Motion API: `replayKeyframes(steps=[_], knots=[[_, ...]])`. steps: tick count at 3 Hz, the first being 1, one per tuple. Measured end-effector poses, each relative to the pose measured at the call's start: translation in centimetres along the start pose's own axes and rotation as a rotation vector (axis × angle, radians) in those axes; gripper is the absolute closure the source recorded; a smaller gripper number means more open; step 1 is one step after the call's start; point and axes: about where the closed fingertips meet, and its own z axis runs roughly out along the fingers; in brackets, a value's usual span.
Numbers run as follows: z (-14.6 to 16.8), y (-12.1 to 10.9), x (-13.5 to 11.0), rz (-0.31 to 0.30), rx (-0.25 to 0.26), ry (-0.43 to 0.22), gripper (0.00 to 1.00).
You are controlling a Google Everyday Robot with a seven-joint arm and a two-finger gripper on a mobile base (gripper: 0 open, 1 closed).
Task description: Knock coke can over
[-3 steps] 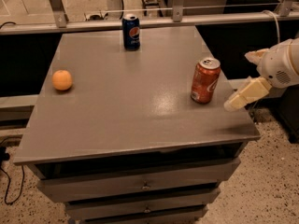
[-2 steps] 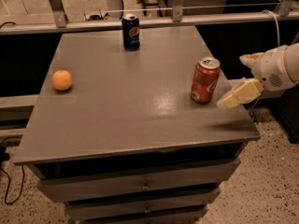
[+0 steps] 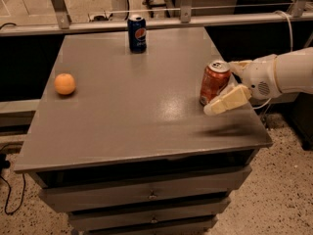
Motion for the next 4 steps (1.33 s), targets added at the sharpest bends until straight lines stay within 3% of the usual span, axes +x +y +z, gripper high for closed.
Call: replayKeyframes(steps=[2,3,4], knots=[[3.8,3.2,-2.9,0.006,-0.09,-0.078,0.0],[5.2,6.4,-6.6,-0.003,-0.157,-0.105,0.0],[6.6,9.8,-11.7,-0.011,-0.218,-0.126,0.0]])
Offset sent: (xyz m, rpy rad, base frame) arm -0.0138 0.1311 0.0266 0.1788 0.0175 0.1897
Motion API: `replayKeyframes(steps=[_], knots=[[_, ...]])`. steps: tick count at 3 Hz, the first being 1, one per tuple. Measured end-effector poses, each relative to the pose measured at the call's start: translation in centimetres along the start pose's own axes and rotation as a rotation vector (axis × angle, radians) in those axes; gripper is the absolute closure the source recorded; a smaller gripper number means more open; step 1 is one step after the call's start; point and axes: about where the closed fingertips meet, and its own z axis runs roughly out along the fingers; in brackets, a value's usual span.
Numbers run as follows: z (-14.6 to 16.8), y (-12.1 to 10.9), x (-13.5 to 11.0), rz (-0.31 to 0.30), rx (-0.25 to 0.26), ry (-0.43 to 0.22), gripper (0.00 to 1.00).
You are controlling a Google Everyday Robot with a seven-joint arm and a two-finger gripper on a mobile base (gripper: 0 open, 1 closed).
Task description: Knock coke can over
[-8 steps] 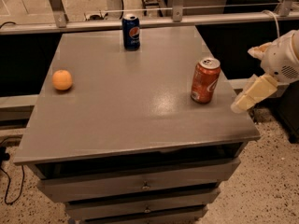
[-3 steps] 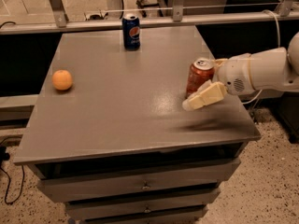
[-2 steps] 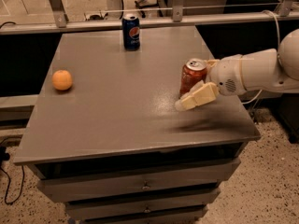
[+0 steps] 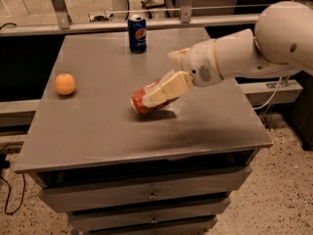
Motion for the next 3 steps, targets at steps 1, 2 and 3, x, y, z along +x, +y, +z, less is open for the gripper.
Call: replayKeyframes(steps=[1,2,3], knots=[[1.7,1.7,-3.1,-0.006,-0.027,0.007,0.0],[1.4,1.3,-2.9,0.0,-0.01,0.038,0.0],[0.0,0.2,-1.3,-0.007,0.006,0.053,0.0]])
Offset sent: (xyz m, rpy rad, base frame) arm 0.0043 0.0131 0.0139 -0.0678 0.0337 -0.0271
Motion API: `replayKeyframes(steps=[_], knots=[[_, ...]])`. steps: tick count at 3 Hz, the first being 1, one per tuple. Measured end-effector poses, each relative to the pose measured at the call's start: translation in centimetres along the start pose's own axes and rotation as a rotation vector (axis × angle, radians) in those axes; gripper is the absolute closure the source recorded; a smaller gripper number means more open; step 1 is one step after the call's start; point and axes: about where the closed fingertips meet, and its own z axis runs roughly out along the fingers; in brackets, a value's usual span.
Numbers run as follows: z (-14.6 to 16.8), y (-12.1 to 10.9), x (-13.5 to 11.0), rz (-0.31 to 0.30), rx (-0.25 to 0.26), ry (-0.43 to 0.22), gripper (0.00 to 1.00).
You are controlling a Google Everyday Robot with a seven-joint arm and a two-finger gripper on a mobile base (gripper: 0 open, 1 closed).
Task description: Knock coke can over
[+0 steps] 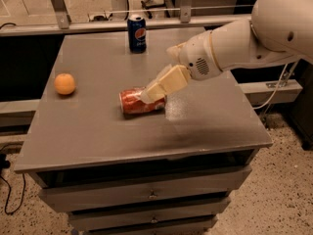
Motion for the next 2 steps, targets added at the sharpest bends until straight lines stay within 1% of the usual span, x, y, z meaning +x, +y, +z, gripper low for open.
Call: replayKeyframes(steps=[1,2], knots=[[-1.8,-1.5,2.4,-0.018,-0.007,-0.003,0.0],[-3.2,-3.2,4.2,-0.049,-0.037,-0.027,0.0]])
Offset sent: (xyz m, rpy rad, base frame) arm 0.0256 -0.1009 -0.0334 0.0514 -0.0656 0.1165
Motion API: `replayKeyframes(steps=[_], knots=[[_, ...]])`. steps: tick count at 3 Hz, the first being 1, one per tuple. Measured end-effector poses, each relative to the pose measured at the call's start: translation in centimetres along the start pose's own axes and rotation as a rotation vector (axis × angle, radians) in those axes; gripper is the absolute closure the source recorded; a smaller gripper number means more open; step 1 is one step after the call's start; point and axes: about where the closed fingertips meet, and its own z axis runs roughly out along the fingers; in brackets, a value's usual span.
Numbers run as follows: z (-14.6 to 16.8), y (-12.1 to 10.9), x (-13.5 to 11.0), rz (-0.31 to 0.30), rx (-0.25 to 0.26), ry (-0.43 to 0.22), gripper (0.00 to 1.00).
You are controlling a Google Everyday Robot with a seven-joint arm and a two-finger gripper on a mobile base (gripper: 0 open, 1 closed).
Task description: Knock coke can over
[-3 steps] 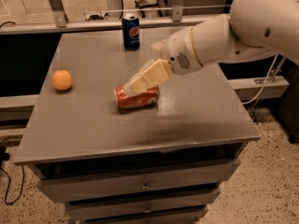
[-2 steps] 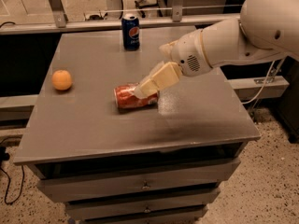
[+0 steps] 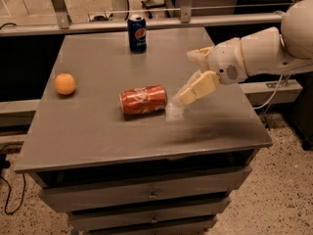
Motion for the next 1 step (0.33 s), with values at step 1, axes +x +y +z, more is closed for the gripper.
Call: replayKeyframes(steps=[1], knots=[[-0.16,-0.37,0.35,-0.014,-0.012,-0.007,0.0]])
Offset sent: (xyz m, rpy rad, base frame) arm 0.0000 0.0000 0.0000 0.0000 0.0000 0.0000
